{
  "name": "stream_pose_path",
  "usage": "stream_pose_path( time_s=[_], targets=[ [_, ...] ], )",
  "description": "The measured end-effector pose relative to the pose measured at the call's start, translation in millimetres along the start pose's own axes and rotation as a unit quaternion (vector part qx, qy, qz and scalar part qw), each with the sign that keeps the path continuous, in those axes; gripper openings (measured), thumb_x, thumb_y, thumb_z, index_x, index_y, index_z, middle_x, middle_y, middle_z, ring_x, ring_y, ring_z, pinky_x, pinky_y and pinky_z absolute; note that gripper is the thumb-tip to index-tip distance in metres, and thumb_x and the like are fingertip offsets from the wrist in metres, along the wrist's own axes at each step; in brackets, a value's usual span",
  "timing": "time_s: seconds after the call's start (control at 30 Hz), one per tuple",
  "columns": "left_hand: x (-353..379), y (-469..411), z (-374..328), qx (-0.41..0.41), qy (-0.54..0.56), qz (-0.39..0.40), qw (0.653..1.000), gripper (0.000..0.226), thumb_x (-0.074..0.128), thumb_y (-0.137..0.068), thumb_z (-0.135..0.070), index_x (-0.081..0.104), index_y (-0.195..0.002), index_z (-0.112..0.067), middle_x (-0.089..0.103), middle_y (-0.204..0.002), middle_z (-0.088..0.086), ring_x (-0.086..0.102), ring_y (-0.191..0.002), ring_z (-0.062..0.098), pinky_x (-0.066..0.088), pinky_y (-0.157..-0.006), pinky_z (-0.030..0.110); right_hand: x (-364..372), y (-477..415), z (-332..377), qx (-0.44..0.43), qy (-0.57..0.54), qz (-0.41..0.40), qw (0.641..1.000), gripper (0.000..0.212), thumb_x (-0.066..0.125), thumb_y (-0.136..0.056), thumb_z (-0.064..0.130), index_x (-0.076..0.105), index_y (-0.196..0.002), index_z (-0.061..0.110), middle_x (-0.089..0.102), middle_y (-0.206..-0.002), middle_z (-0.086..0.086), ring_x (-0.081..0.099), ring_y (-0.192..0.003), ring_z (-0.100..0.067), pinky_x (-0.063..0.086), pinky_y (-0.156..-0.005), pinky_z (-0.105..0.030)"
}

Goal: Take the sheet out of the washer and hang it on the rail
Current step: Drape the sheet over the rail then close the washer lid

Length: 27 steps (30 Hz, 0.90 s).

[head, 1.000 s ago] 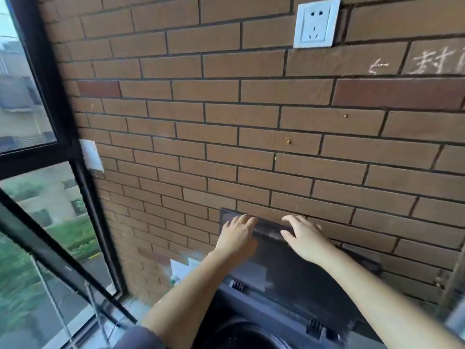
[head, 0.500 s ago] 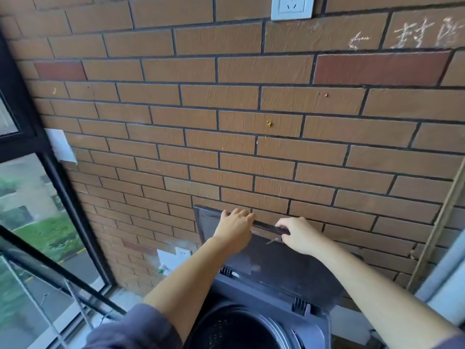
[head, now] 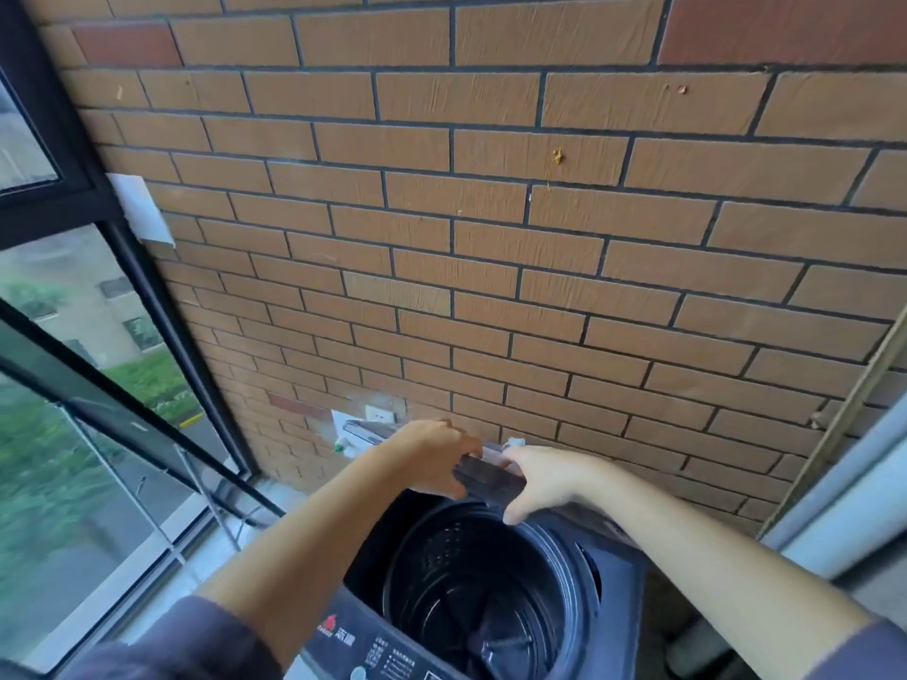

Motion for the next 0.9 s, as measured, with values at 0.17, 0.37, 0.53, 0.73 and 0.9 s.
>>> stream_pose_path(
  time_s=[0.17, 0.37, 0.53, 0.73, 0.9],
  targets=[
    [59.6, 26.1, -4.4, 0.003, 0.023, 0.047, 0.999, 0.057, 0.07, -0.073, -0.037, 0.049, -0.125, -0.024, 0.054, -0.117, -0.001, 0.055, -0.105, 0.021, 0.048, -0.079, 0.032, 56.9, -11.2, 11.0, 0.003, -0.006, 0.046, 0.999, 0.073, 0.072, -0.075, 0.046, 0.045, -0.136, 0.019, 0.048, -0.138, 0.001, 0.051, -0.121, -0.02, 0.044, -0.092, -0.031],
    [138.6, 40.6, -5.9, -0.024, 0.049, 0.103, 0.993, 0.068, 0.074, -0.075, -0.04, 0.042, -0.131, -0.02, 0.041, -0.132, 0.003, 0.056, -0.108, 0.028, 0.048, -0.081, 0.038, 121.4, -30.8, 2.8, 0.024, -0.035, 0.089, 0.995, 0.056, 0.068, -0.082, 0.038, 0.054, -0.131, 0.014, 0.057, -0.131, -0.003, 0.057, -0.113, -0.022, 0.048, -0.092, -0.031],
    [185.8, 49.1, -7.2, -0.073, 0.104, 0.133, 0.983, 0.058, 0.068, -0.082, -0.032, 0.042, -0.132, -0.018, 0.037, -0.13, 0.005, 0.057, -0.102, 0.03, 0.049, -0.076, 0.039, 171.1, -51.2, -10.7, 0.06, -0.053, 0.081, 0.994, 0.041, 0.064, -0.084, 0.027, 0.061, -0.124, 0.016, 0.062, -0.125, -0.004, 0.06, -0.11, -0.022, 0.047, -0.086, -0.027],
    [231.2, 55.8, -7.3, -0.125, 0.145, 0.153, 0.97, 0.061, 0.055, -0.086, -0.004, 0.036, -0.14, -0.024, 0.035, -0.135, 0.004, 0.059, -0.1, 0.029, 0.055, -0.078, 0.043, 205.4, -62.8, -23.7, 0.095, -0.072, 0.06, 0.991, 0.033, 0.055, -0.087, 0.023, 0.063, -0.118, 0.024, 0.063, -0.123, -0.002, 0.058, -0.114, -0.025, 0.047, -0.096, -0.034],
    [252.6, 55.9, -9.7, -0.153, 0.176, 0.152, 0.96, 0.068, 0.049, -0.086, 0.001, 0.028, -0.145, -0.026, 0.028, -0.142, 0.0, 0.059, -0.099, 0.028, 0.056, -0.075, 0.041, 222.5, -66.5, -30.7, 0.113, -0.081, 0.057, 0.989, 0.031, 0.05, -0.089, 0.021, 0.06, -0.118, 0.026, 0.062, -0.124, -0.001, 0.055, -0.116, -0.024, 0.042, -0.1, -0.034]
  ],
)
Point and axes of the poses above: each hand's wrist, its own y-axis away from the middle knuckle, its own x-axis out of the palm, z = x × y, the point moved 8 cm from there along -y, towards the middle knuckle
